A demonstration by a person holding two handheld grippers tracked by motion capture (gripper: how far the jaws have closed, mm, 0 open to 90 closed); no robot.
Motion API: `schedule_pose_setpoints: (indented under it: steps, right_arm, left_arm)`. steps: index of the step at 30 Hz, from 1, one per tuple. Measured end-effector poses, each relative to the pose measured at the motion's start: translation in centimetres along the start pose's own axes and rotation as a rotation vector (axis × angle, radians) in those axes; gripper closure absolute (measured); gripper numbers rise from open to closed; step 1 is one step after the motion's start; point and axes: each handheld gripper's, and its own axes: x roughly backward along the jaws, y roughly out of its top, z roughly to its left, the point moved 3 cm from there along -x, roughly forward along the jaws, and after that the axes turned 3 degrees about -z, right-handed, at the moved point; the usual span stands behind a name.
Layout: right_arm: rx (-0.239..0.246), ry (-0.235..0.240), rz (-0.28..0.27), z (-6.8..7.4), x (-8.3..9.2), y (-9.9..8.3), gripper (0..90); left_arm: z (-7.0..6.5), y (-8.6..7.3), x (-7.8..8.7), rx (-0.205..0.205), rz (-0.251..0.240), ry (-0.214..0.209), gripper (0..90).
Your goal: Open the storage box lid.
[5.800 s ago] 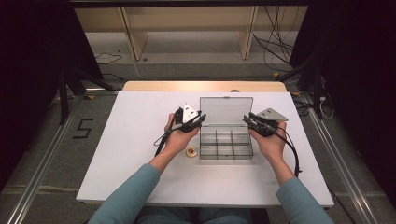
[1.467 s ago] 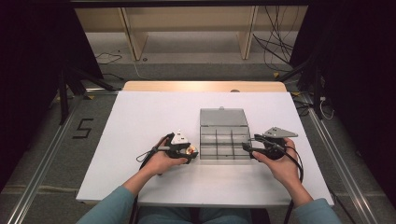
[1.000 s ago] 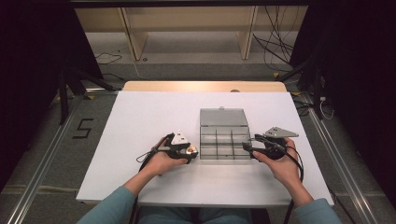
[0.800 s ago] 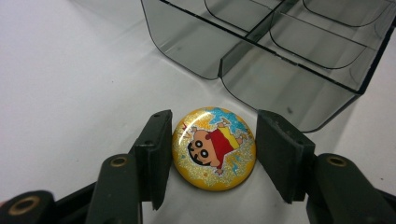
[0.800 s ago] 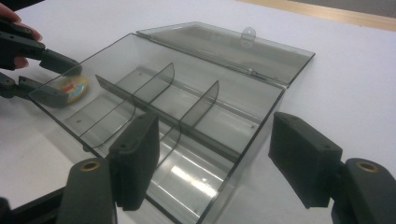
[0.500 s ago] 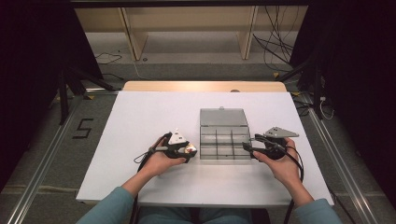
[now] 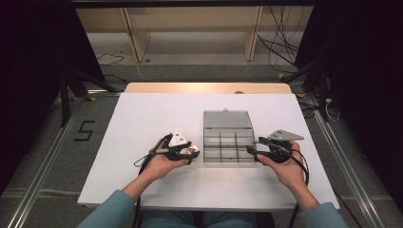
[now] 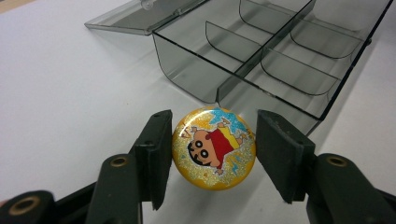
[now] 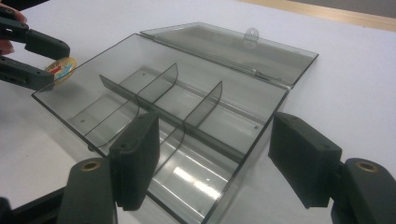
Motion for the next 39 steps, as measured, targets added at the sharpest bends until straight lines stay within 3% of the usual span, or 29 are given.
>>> schedule_pose_setpoints:
  steps: [24, 39]
  right_arm:
    - [0.000, 0.002, 0.000, 0.1, -0.1, 0.0, 33.6]
    - [-0.003, 0.003, 0.000, 0.1, -0.1, 0.0, 33.6]
  left_arm:
    - [-0.8, 2.1, 0.8, -0.014, -0.044, -0.001, 47.3]
    - [-1.7, 3.2, 0.4, -0.024, -0.056, -0.025, 47.3]
